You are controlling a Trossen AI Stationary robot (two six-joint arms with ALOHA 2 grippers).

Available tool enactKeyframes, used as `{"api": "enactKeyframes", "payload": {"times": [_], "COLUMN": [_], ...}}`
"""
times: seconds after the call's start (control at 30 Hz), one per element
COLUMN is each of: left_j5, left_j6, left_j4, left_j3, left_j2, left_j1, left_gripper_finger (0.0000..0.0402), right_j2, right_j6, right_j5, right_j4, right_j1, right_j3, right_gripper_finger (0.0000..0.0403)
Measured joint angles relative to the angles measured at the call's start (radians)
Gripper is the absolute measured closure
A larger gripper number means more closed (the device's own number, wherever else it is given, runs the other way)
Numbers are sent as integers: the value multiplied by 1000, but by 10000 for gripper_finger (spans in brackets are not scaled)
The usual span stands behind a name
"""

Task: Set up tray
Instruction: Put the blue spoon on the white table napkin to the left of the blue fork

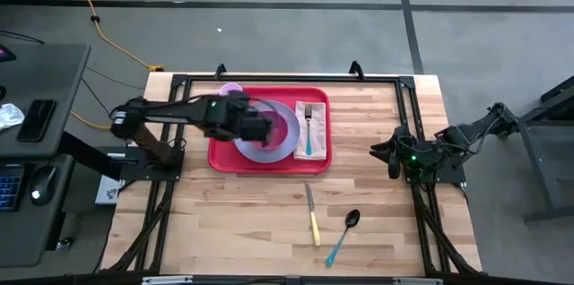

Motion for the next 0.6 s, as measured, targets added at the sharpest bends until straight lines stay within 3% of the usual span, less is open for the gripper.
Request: {"api": "enactKeyframes", "payload": {"times": [0.27, 0.6], "left_j5": [-60, -114], "left_j6": [64, 119], "left_j4": [222, 295], "left_j3": [-289, -440], "left_j2": [-133, -189], "left_j1": [-60, -64], "left_gripper_finger": [261, 261], "right_j2": [0, 0], "right_j6": [-11, -2], "right_j5": [4, 4], "right_j4": [75, 94], "right_j1": [0, 0], "right_j3": [0, 0], "right_gripper_finger": [304, 304]}}
